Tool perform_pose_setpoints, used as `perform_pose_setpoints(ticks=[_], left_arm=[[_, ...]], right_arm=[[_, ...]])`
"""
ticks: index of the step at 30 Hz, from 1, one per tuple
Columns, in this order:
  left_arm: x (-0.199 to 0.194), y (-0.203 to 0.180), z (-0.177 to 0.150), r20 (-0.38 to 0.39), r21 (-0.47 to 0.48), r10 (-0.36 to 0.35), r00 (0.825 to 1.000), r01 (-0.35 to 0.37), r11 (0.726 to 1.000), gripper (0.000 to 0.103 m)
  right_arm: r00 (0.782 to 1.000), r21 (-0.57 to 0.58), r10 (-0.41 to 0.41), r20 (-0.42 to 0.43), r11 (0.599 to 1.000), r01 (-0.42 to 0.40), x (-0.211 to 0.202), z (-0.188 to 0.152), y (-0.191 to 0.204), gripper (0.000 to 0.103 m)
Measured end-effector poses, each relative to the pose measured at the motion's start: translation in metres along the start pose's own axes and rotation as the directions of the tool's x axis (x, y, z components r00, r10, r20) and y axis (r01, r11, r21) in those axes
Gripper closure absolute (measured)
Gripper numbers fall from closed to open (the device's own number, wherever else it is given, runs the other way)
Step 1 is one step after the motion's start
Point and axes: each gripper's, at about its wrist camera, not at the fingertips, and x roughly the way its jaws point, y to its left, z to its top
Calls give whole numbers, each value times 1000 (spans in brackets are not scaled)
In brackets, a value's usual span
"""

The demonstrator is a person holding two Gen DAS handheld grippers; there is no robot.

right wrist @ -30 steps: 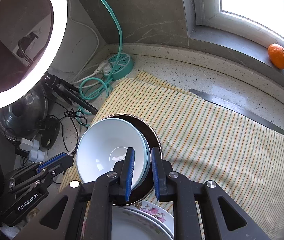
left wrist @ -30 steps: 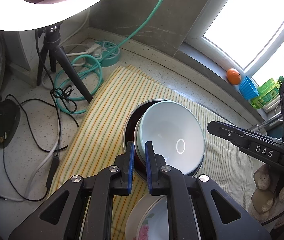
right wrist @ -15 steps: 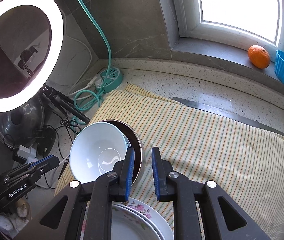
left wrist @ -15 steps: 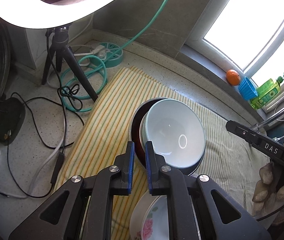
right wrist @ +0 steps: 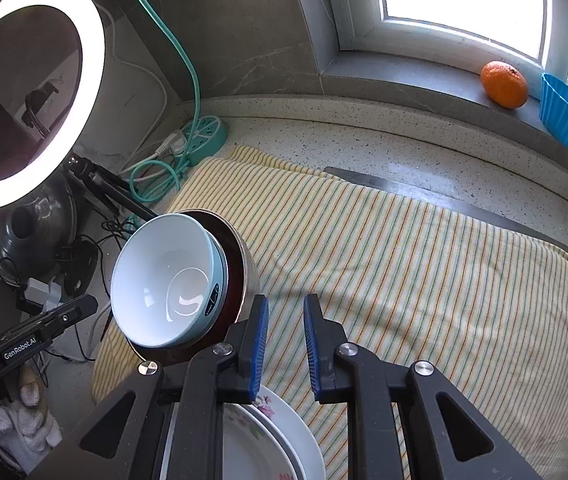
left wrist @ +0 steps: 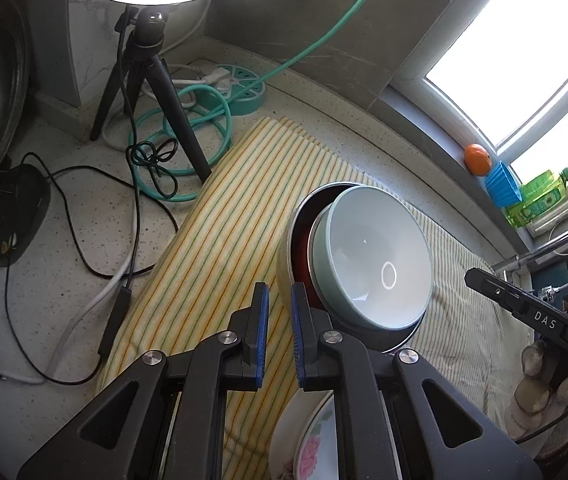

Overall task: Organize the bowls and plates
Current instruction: 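Close both grippers on the rim of the nested bowl stack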

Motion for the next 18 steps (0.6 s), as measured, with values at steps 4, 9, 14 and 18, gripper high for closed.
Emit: perform_pose_setpoints(ticks=[4,9,14,18], left_arm=[[8,3,0,-6,-18,-6,1000,6,1000,94],[13,0,2,-8,-23,-14,1000,14,1000,94],[16,0,6,-3,-25,-9,1000,9,1000,94],[19,1,7,-9,-28,-9,1000,9,1000,94]], right_arm=[[1000,-9,17,-2,1000,-17,5,0,3,87],[1000,-16,14,-19,1000,-15,17,3,6,87],[999,-6,31,-40,1000,-31,28,6,6,87],[998,-4,38,-50,999,-38,34,8,7,87]])
